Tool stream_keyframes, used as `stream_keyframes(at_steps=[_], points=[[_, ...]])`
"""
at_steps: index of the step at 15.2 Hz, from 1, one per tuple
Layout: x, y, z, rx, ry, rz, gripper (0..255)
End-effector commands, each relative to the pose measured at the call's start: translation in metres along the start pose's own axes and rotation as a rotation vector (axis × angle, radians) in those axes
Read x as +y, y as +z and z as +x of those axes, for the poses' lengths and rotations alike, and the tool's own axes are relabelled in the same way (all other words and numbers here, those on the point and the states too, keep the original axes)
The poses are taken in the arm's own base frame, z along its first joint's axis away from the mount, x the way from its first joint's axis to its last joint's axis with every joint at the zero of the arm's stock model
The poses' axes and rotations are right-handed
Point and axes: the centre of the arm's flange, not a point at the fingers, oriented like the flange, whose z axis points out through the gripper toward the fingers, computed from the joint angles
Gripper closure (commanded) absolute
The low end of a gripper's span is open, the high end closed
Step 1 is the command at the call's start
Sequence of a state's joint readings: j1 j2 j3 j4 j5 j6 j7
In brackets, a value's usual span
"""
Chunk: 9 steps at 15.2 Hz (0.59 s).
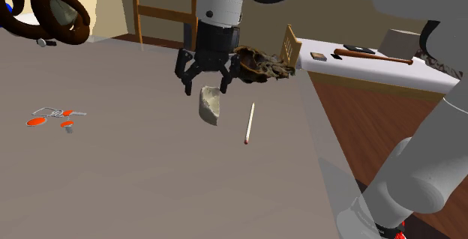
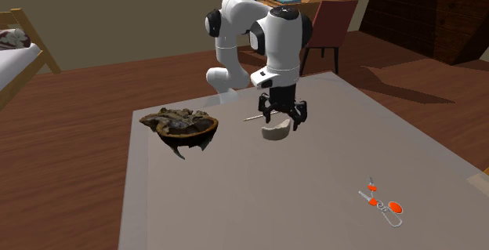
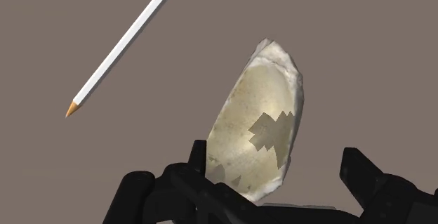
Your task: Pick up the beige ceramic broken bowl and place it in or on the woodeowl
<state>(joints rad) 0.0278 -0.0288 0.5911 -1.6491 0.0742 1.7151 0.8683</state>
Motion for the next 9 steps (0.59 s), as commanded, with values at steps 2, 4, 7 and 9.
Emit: stream_keyframes(at_steps=[2, 4, 7, 9], points=[[0.0003, 0.0147, -0.0004, 0.0, 0.003, 0.0, 0], [0.0003, 0.0147, -0.0004, 0.0, 0.003, 0.0, 0], [0.0003, 0.0147, -0.0004, 0.0, 0.003, 0.0, 0], [0.0003, 0.0146, -0.0004, 0.0, 0.003, 0.0, 0]])
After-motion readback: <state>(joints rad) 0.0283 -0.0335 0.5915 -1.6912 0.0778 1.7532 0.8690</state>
